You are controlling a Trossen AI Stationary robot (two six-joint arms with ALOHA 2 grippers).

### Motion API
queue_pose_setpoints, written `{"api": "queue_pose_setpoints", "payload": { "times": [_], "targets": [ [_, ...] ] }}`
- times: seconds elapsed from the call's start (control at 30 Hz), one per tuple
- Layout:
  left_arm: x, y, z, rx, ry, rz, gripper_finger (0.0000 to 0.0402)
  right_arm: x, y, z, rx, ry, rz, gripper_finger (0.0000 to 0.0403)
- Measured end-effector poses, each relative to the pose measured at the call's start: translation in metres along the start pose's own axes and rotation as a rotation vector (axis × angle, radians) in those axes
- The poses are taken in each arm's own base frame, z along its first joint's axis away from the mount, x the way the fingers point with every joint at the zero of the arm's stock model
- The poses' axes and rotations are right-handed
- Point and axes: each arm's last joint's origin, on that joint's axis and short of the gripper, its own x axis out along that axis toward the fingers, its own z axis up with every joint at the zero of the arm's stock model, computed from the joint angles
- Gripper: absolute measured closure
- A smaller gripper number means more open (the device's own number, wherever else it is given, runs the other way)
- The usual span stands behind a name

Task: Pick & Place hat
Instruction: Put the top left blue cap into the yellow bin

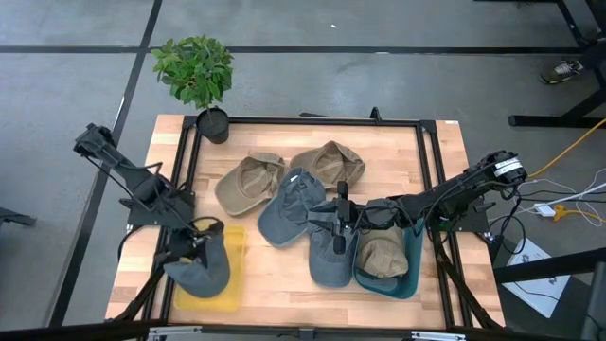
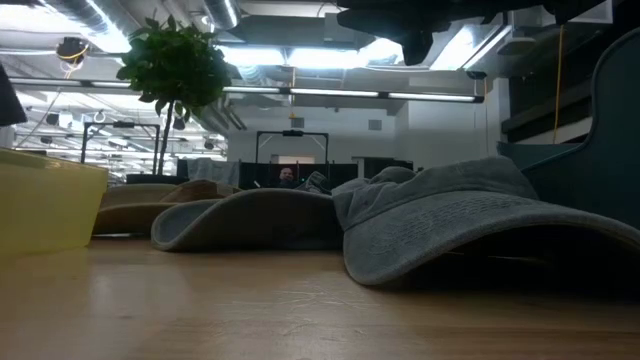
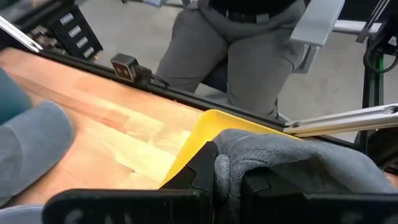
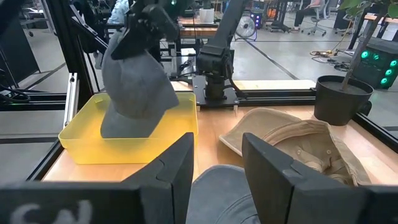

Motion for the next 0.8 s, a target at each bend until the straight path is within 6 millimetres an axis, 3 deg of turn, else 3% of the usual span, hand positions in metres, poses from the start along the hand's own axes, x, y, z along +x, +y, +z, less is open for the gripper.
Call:
{"api": "queue_pose_setpoints", "payload": {
  "times": [0.37, 0.67, 0.8],
  "targets": [
    [0.013, 0.003, -0.011, -0.198, 0.152, 0.034, 0.0384, 0.000, 0.000, 0.000, -0.003, 0.000, 0.000, 0.0268],
    [0.008, 0.003, -0.009, -0.110, 0.124, 0.051, 0.0384, 0.000, 0.000, 0.000, -0.023, -0.002, 0.000, 0.0268],
    [0.005, 0.003, -0.004, 0.040, 0.070, 0.049, 0.0384, 0.000, 0.000, 0.000, -0.024, -0.002, 0.000, 0.0268]
  ]
}}
